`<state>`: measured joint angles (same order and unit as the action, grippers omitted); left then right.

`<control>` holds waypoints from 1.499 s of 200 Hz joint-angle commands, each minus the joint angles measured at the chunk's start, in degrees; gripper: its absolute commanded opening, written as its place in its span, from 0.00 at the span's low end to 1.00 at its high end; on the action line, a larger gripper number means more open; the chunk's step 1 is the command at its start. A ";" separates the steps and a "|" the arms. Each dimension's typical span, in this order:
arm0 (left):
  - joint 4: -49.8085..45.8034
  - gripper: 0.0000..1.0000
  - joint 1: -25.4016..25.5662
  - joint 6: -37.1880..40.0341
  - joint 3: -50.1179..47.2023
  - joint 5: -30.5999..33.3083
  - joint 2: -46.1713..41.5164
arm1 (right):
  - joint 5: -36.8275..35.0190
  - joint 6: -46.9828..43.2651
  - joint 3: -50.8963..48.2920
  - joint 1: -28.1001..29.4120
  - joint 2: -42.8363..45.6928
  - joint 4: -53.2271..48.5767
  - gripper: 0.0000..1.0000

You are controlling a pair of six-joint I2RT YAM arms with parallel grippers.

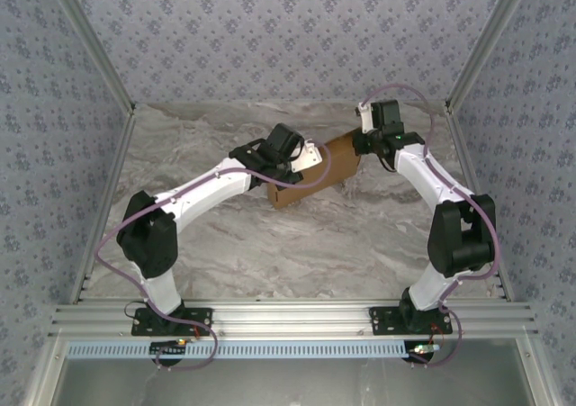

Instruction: Fold the paper box

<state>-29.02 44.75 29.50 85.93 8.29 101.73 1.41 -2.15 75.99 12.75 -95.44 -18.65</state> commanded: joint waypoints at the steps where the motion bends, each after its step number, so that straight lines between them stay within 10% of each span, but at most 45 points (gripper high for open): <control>1: -0.13 0.40 0.29 1.18 -1.45 1.57 -0.08 | 2.56 0.57 0.21 -0.19 -0.63 -8.96 0.20; 127: -1.07 0.37 0.19 0.47 -0.28 1.40 0.66 | 10.10 0.87 0.32 -4.51 9.44 -12.32 0.46; 206: -0.82 0.36 0.17 0.30 -0.60 1.28 0.17 | 18.28 10.23 7.45 -7.48 -0.23 -4.41 0.65; 300: -0.70 0.35 0.18 -0.77 -0.59 1.03 -0.12 | 18.45 9.86 0.18 -9.27 -3.16 -2.63 0.52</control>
<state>-28.51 44.80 29.76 85.86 8.40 101.73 19.75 7.09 81.21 4.82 -99.02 -21.89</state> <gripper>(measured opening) 0.349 0.540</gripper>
